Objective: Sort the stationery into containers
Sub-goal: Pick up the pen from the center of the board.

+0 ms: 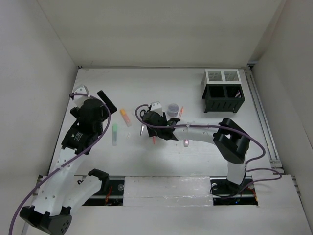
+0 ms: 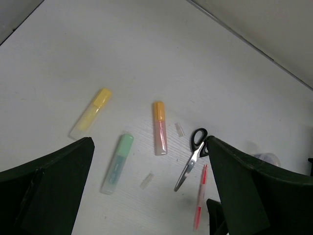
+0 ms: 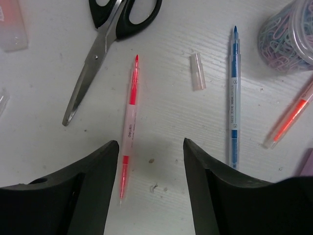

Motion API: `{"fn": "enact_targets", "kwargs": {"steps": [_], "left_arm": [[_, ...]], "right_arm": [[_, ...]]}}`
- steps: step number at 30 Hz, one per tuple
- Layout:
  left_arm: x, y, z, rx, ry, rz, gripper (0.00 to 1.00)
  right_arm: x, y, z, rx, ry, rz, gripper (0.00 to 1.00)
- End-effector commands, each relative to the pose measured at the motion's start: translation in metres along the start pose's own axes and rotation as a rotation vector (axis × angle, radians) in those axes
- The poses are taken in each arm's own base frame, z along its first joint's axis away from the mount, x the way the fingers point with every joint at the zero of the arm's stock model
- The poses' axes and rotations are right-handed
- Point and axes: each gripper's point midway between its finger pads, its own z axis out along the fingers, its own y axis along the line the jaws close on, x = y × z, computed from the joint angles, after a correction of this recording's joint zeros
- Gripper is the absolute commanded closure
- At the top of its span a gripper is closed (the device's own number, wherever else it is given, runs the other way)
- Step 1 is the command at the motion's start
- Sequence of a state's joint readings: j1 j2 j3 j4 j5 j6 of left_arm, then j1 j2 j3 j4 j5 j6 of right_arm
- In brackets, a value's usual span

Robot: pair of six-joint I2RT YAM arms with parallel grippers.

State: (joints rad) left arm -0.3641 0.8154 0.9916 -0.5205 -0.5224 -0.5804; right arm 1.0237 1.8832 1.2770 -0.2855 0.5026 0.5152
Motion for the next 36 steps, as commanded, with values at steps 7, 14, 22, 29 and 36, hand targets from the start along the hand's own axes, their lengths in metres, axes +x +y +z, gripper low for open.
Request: {"fn": "enact_targets", "kwargs": {"steps": [7,14,22,29,36], "left_arm": [[-0.016,-0.007,-0.009,0.047,-0.042,-0.026,0.00],[-0.018,-0.007,-0.011,0.052,-0.049,-0.031,0.00],[-0.018,-0.007,-0.011,0.052,-0.049,-0.031,0.00],[-0.018,-0.007,-0.011,0.052,-0.049,-0.031,0.00],[-0.018,-0.007,-0.011,0.052,-0.049,-0.031,0.00]], "right_arm": [[0.000,0.018,0.021,0.003,0.028,0.006,0.42],[0.018,0.021,0.030,-0.010,0.068,0.001,0.43],[0.042,0.024,0.033,-0.002,0.117,-0.012,0.49],[0.058,0.014,0.036,0.039,0.163,-0.036,0.64],[0.075,0.003,0.037,0.080,0.197,-0.045,0.77]]}}
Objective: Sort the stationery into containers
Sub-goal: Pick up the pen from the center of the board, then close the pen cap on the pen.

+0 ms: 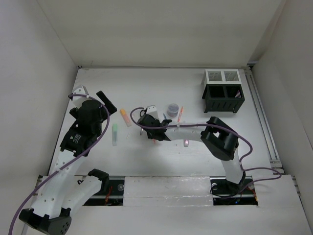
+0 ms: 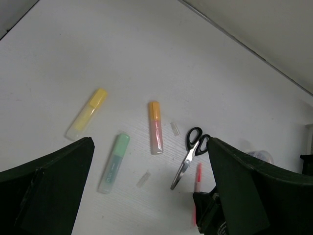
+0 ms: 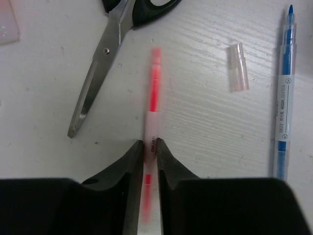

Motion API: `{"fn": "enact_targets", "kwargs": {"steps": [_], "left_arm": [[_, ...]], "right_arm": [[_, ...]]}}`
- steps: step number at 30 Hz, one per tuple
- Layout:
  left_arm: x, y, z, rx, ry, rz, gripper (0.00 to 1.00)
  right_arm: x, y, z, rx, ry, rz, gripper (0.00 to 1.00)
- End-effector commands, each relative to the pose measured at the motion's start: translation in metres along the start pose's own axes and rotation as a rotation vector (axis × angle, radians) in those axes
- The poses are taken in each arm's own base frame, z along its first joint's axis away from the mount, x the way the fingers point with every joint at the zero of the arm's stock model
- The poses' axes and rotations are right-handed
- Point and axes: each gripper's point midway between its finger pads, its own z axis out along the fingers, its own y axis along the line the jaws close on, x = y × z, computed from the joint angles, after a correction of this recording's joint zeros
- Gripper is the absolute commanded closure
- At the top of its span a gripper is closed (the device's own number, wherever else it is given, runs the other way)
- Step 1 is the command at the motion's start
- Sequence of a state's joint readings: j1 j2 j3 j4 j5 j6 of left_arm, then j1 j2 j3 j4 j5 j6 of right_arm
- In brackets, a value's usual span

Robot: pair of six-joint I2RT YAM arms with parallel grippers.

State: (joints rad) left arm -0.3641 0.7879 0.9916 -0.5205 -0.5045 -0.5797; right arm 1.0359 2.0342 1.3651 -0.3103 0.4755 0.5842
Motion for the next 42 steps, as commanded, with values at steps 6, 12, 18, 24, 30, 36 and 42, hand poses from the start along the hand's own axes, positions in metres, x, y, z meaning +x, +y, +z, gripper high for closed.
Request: {"fn": "enact_targets", "kwargs": {"steps": [6,12,18,24,30,36,42], "left_arm": [[-0.018,-0.004,-0.007,0.021,-0.052,-0.022,0.00],[-0.019,-0.001,-0.006,0.006,-0.063,-0.022,0.00],[-0.014,-0.006,-0.004,0.015,-0.028,-0.039,0.00],[0.004,-0.043,-0.002,0.155,0.089,-0.131,0.00],[0.115,-0.124,0.031,0.248,0.409,-0.072,0.00],[0.160,-0.173,0.050,0.145,0.447,-0.034,0.00],[0.200,-0.179,0.066,0.048,0.486,-0.037,0.01]], "right_arm": [[0.059,-0.022,0.014,0.083,0.144,-0.054,1.00],[0.040,-0.022,-0.001,0.062,0.096,-0.050,1.00],[-0.028,-0.037,-0.072,0.005,-0.100,-0.007,1.00],[-0.071,-0.095,-0.155,0.078,-0.286,0.060,1.00],[-0.100,-0.161,-0.237,0.188,-0.438,0.099,1.00],[-0.099,-0.203,-0.289,0.207,-0.488,0.157,1.00],[-0.089,-0.225,-0.317,0.135,-0.572,0.239,1.00]]}}
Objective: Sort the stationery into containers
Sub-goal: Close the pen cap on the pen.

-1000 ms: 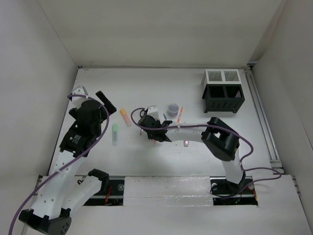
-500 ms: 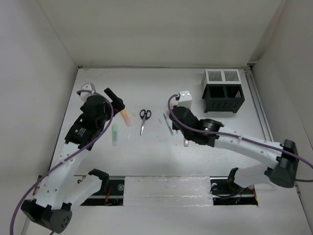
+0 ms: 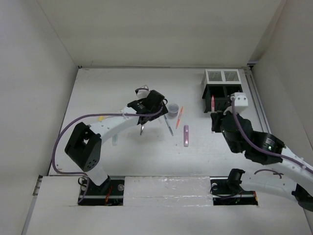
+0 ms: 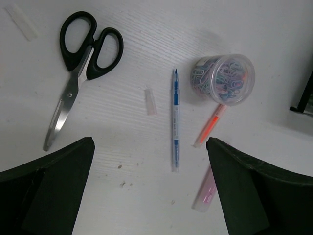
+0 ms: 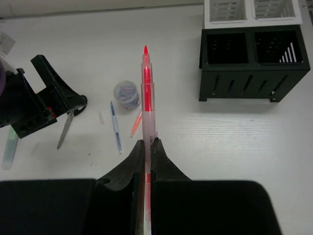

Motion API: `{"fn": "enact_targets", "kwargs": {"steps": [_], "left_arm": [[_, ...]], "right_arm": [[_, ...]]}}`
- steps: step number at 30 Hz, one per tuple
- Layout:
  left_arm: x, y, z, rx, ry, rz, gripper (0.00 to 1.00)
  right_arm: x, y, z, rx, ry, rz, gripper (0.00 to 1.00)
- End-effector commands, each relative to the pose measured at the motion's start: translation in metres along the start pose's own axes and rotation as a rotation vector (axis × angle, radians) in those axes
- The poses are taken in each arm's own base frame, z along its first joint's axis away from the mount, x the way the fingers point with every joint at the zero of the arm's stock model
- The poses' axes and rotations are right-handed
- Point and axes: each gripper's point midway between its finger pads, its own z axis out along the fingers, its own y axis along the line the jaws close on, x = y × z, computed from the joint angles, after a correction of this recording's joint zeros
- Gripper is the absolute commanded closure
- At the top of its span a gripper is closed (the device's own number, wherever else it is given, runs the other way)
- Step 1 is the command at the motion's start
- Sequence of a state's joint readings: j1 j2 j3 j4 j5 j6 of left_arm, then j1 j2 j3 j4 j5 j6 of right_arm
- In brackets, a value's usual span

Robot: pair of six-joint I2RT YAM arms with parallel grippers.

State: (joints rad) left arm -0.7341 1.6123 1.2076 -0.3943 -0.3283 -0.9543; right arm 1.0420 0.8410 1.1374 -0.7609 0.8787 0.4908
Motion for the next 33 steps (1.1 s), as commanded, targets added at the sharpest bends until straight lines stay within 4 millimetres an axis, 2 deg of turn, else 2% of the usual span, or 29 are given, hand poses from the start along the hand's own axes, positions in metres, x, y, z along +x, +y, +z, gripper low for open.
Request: {"fn": "enact_targets", "kwargs": {"steps": [1,2,3,5,7,8,13,18,20,23,24,33], "left_arm": [[-0.020,-0.020,-0.001,0.000,-0.066,-0.111,0.04],[-0.019,-0.022,0.003,-0.005,-0.063,-0.126,0.09],[-0.010,-0.015,0.012,-0.049,-0.040,-0.118,0.13],[-0.013,-0.017,0.016,-0.081,-0.061,-0.125,0.18],[-0.004,-0.010,0.022,-0.154,-0.071,-0.125,0.18],[-0.007,-0.011,0.022,-0.164,-0.081,-0.137,0.18],[0.003,0.000,0.036,-0.237,-0.073,-0.137,0.29],[0.014,0.004,0.046,-0.257,-0.043,-0.133,0.32],[0.019,0.008,0.052,-0.283,-0.034,-0.128,0.37],[0.023,0.010,0.056,-0.295,-0.029,-0.121,0.40],[0.031,0.014,0.063,-0.313,-0.010,-0.111,0.41],[0.032,0.013,0.078,-0.326,-0.007,-0.104,0.43]], "right_arm": [[-0.003,-0.015,-0.007,0.020,-0.023,-0.005,1.00],[0.000,-0.017,-0.008,0.022,-0.019,-0.011,1.00],[0.000,-0.018,-0.008,0.022,-0.019,-0.011,1.00],[0.004,-0.017,-0.006,0.029,-0.008,-0.027,1.00],[0.006,-0.018,-0.007,0.024,0.003,-0.045,1.00],[0.006,-0.018,-0.007,0.024,0.003,-0.045,1.00],[0.007,-0.016,-0.006,0.004,-0.012,-0.050,1.00],[0.009,-0.017,-0.008,-0.012,-0.015,-0.048,1.00],[0.012,-0.017,-0.008,-0.020,-0.011,-0.048,1.00],[0.011,-0.021,-0.011,-0.024,-0.018,-0.038,1.00],[0.012,-0.022,-0.011,-0.027,-0.024,-0.041,1.00],[0.011,-0.020,-0.013,-0.052,-0.033,-0.028,1.00]]}}
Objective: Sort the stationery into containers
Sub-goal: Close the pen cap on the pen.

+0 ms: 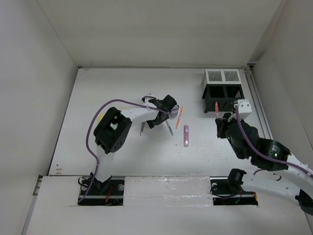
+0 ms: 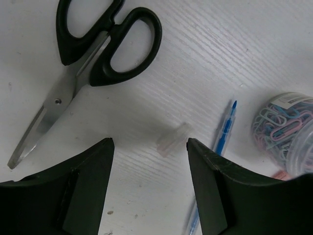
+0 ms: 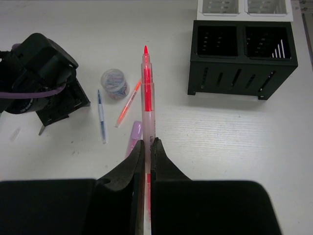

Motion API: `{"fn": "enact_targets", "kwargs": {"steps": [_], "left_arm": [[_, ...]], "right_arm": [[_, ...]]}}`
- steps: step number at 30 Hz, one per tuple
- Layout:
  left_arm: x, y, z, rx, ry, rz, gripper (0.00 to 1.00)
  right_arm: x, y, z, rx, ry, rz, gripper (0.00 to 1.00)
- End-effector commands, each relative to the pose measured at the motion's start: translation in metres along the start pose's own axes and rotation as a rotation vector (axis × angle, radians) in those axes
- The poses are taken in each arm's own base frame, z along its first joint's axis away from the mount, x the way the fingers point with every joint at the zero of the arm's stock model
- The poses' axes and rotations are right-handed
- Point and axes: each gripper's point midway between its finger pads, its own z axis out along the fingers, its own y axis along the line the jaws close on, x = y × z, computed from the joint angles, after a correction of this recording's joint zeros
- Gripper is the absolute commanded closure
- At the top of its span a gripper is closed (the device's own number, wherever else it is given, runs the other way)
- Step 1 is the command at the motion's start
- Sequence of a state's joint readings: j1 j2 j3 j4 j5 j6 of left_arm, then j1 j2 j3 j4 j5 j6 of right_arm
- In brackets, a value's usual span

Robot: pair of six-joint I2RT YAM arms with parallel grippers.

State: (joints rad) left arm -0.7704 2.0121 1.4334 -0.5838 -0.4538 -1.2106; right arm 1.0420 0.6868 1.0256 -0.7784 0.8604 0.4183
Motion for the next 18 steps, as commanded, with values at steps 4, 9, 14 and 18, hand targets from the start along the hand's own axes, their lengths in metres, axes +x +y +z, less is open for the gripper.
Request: {"fn": "enact_targets", "kwargs": {"steps": [4,9,14,18], "left_arm": [[-0.016,-0.014,-0.005,0.009,-0.032,-0.029,0.43],[-0.016,-0.016,-0.004,0.009,-0.032,-0.029,0.43],[-0.011,-0.012,0.006,-0.015,-0.008,0.005,0.48],[-0.010,-0.008,0.011,-0.016,-0.001,0.015,0.52]], "right_arm": [[-0.006,0.007,0.002,-0.027,-0.028,0.016,1.00],[-0.006,0.007,0.002,-0.027,-0.028,0.016,1.00],[-0.008,0.006,0.000,-0.030,-0.034,0.023,1.00],[-0.006,0.005,0.000,-0.030,-0.034,0.023,1.00]]}}
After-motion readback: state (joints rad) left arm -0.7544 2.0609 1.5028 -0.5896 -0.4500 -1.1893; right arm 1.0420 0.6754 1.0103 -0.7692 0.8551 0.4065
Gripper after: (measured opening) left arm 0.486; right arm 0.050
